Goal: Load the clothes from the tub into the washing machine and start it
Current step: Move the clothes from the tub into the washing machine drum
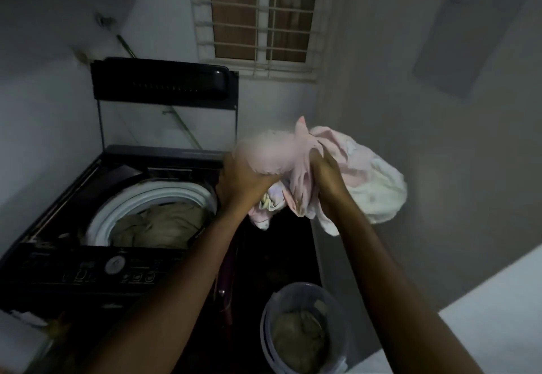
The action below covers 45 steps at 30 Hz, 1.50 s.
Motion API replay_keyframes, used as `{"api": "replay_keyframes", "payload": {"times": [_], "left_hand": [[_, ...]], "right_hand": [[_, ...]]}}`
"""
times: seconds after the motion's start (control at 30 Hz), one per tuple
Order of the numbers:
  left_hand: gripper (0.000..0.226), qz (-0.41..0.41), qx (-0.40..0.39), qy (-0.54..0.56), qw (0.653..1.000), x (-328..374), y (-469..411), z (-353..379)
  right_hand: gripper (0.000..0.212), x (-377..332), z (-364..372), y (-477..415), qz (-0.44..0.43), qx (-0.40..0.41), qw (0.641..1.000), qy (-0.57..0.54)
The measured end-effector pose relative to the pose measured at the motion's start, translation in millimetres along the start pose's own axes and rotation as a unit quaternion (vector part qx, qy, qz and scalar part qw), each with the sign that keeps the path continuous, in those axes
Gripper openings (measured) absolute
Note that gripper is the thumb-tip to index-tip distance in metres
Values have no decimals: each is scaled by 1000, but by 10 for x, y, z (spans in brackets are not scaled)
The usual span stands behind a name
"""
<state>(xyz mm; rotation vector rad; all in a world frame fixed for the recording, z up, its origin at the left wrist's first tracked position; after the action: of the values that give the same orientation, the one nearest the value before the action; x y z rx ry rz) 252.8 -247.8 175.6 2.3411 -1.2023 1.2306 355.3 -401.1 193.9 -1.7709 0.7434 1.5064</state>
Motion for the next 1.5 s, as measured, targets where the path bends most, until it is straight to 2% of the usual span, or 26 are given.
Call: {"api": "replay_keyframes", "payload": {"times": [0.23,0.3,0.47,0.63,0.77,0.87,0.93,1.03,1.1,1.2,1.27,1.4,1.5], "left_hand": [[90,-4,21,11,1000,-482,-334,-684],[89,-11,16,4,1000,-613,-437,-847],[95,-34,33,6,999,-1043,-623,-1268],[98,-65,69,28,995,-1519,-713,-1658],[87,-98,105,9,990,-1940,-751,-2088],[82,-141,111,-15,984,-2285,-810,-2390],[82,-160,114,-28,980,-2527,-881,-2596],[85,-166,116,-39,979,-2902,-1075,-2937],[86,-166,97,-53,980,-3121,-1223,-3067],[87,-146,53,-67,986,-3336,-1440,-3016],[90,-131,17,-65,989,-3428,-1550,-2819],[95,-75,-52,-67,994,-3489,-1552,-2197],[96,-80,-108,-96,986,-3608,-1424,-1757]], "right_hand": [[9,-345,830,-205,-83,-17,996,-15],[13,-335,1049,-312,-88,-14,996,-22],[46,-157,1650,-687,-66,-72,995,13],[51,-6,2301,-1008,-44,-133,990,-7],[40,113,2905,-1162,-33,-168,984,-46],[42,201,3453,-1327,-29,-203,978,-44],[35,222,3796,-1401,-31,-203,977,-52],[11,208,4204,-1478,-28,-168,981,-95],[14,269,4422,-1517,-19,-157,979,-125],[38,458,4636,-1613,-22,-171,980,-97],[48,685,4564,-1646,-19,-152,987,-44],[59,1129,4163,-1525,-12,-86,993,77],[66,1505,3924,-1405,26,-57,985,159]]}}
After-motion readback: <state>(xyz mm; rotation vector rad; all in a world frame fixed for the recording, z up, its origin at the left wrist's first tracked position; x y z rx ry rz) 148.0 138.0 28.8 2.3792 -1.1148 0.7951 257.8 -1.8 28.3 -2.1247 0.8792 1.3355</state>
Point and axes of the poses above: each hand's wrist, its own y-axis away from the middle knuckle, its own z-axis out of the palm, x = y × z, the point moved 8 cm from there along -y, towards the middle knuckle, and after that the axes turned 10 degrees about -x, right-handed, at the moved point
